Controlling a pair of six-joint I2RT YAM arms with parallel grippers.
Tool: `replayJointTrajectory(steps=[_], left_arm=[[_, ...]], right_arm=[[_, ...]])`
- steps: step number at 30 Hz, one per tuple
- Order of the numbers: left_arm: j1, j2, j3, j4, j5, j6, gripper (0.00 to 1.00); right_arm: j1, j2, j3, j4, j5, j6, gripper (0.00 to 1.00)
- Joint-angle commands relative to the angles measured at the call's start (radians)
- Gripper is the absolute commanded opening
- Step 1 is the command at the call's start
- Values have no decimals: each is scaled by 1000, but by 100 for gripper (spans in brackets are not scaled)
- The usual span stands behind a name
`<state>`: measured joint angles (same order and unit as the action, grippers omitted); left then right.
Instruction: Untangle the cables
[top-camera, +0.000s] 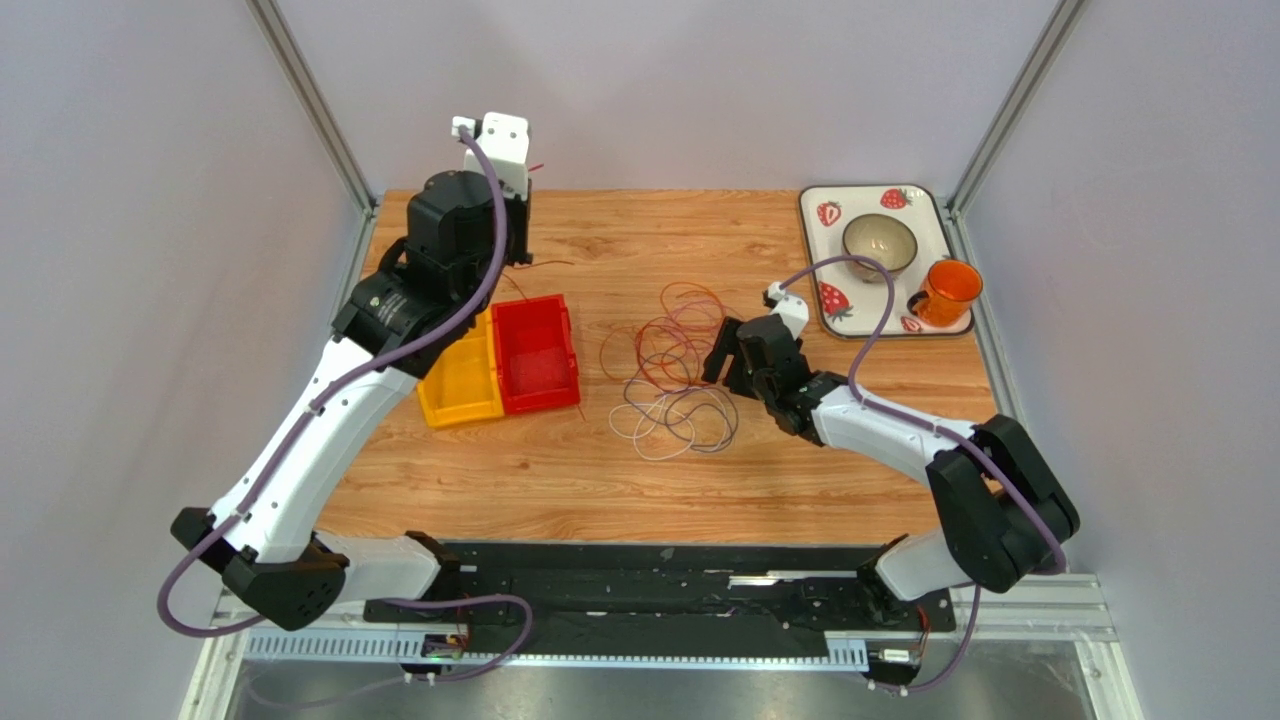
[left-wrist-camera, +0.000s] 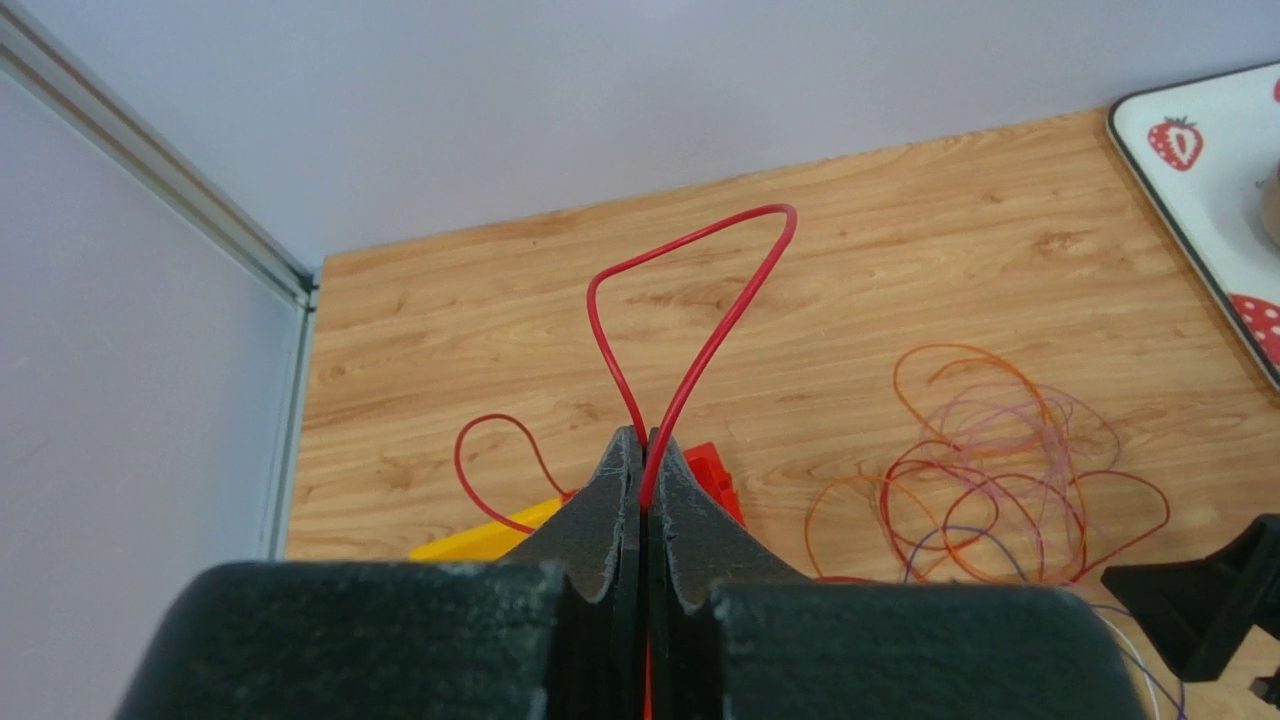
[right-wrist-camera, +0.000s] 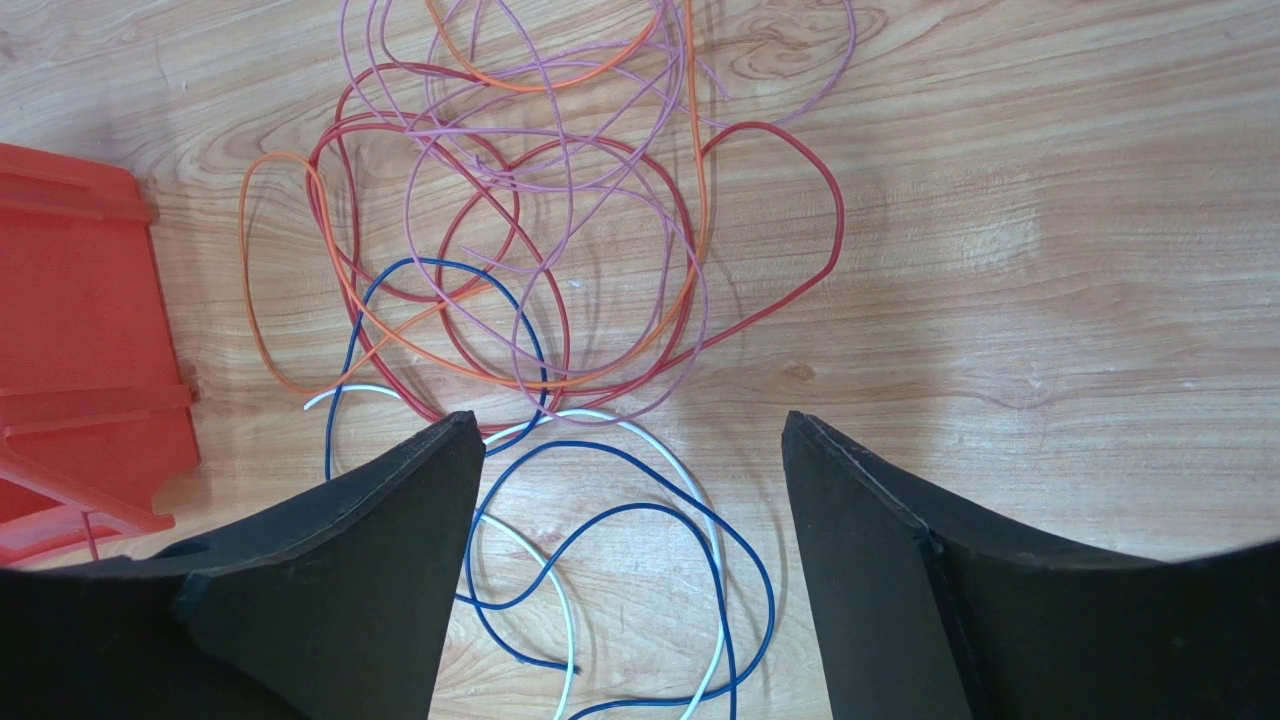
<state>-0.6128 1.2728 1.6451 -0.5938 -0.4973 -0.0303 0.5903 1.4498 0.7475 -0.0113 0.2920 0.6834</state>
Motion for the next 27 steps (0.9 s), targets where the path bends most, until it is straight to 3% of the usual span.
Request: replayJointTrajectory(steps=[1,6,13,18,27], left_arm=[[51,-16,-88,52,80,-39,0],[59,-23,-182,51,160,-128,0],[64,-110,-431,106,233,-276,0],[93,-125,-501,123,276,-342,0],[301,-43,-582,245,537,-442,0]], right_arm=[[-3,-5,38,16,3,-10,77],[-4,-5,38,16,3,-10,77],[-4,-3,38,16,1,-10,77],[-3,-5,38,16,1,-10,77],[-3,-5,36,14,-2,-10,77]])
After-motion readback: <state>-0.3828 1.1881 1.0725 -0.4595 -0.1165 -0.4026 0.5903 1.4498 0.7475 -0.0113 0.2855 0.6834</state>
